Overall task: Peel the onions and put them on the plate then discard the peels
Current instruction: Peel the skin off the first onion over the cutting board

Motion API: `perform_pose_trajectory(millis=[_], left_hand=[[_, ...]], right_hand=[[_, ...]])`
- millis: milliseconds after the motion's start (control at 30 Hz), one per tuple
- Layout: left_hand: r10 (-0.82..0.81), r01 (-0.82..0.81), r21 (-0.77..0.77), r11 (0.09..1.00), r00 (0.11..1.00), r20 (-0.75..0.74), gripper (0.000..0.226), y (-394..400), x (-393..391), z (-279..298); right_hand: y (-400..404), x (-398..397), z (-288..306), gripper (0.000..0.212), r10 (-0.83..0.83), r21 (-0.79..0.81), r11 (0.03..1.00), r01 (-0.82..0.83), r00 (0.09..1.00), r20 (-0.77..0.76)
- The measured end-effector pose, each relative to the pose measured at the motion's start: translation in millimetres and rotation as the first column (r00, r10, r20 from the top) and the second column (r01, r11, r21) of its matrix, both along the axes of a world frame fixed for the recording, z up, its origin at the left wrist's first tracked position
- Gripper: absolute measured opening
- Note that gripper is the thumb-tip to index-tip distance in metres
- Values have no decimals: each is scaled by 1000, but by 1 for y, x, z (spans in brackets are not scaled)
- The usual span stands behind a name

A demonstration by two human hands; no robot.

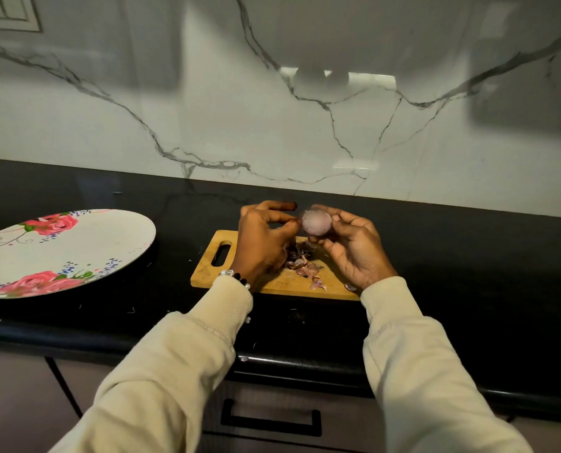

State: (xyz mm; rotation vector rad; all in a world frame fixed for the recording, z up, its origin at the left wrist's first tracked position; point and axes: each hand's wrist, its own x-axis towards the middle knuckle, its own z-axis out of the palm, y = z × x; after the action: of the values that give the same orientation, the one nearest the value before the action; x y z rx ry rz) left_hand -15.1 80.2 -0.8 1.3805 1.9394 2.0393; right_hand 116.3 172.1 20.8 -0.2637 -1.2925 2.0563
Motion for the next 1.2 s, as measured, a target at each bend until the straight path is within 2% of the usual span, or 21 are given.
perform_pose_trajectory(millis=[133, 233, 300, 400, 467, 600, 700, 767, 800, 900, 1033, 1200], left_hand=[[-79, 79, 5, 997, 996, 30, 12, -1, 2, 3], [-94, 94, 0, 996, 995, 22, 20, -1, 3, 4], [-76, 76, -15, 997, 997, -22, 21, 0, 1, 2], [-23, 22, -20, 1000, 998, -52, 9, 0, 1, 3], [0, -1, -15, 1000, 998, -68, 13, 0, 2, 4], [-22, 22, 19, 1000, 1000, 4, 18, 3, 1, 1], [-33, 29, 47, 998, 996, 86, 9, 1, 3, 3], [-47, 39, 68, 997, 992, 116, 14, -1, 5, 7], [-35, 30, 62, 998, 996, 79, 11, -3, 5, 8], [64, -73, -60, 996, 987, -150, 8, -7, 4, 9], [104, -136, -167, 977, 976, -189, 29, -10, 8, 11], [77, -129, -227, 965, 972, -221, 25, -12, 8, 11]], right_hand=[[1, 0, 0, 31, -16, 0, 1000, 16, 1000, 0], [0, 1, 0, 31, -14, 12, 1000, 13, 1000, 5], [0, 1, 0, 31, -10, 7, 1000, 10, 1000, 1], [0, 0, 0, 31, -11, 11, 1000, 11, 1000, -2], [0, 0, 0, 30, -9, 18, 1000, 9, 1000, -5], [0, 0, 0, 30, -7, 18, 1000, 7, 1000, -11], [0, 0, 0, 31, 12, 32, 999, -12, 1000, -12], [0, 0, 0, 32, 19, 46, 999, -18, 1000, -8], [0, 0, 0, 32, 17, 52, 999, -16, 1000, -3], [2, -1, -1, 32, -7, 73, 997, 6, 1000, 16], [2, -2, -3, 33, -26, 125, 992, 19, 998, 53], [2, -2, -4, 32, -21, 158, 987, 9, 997, 71]])
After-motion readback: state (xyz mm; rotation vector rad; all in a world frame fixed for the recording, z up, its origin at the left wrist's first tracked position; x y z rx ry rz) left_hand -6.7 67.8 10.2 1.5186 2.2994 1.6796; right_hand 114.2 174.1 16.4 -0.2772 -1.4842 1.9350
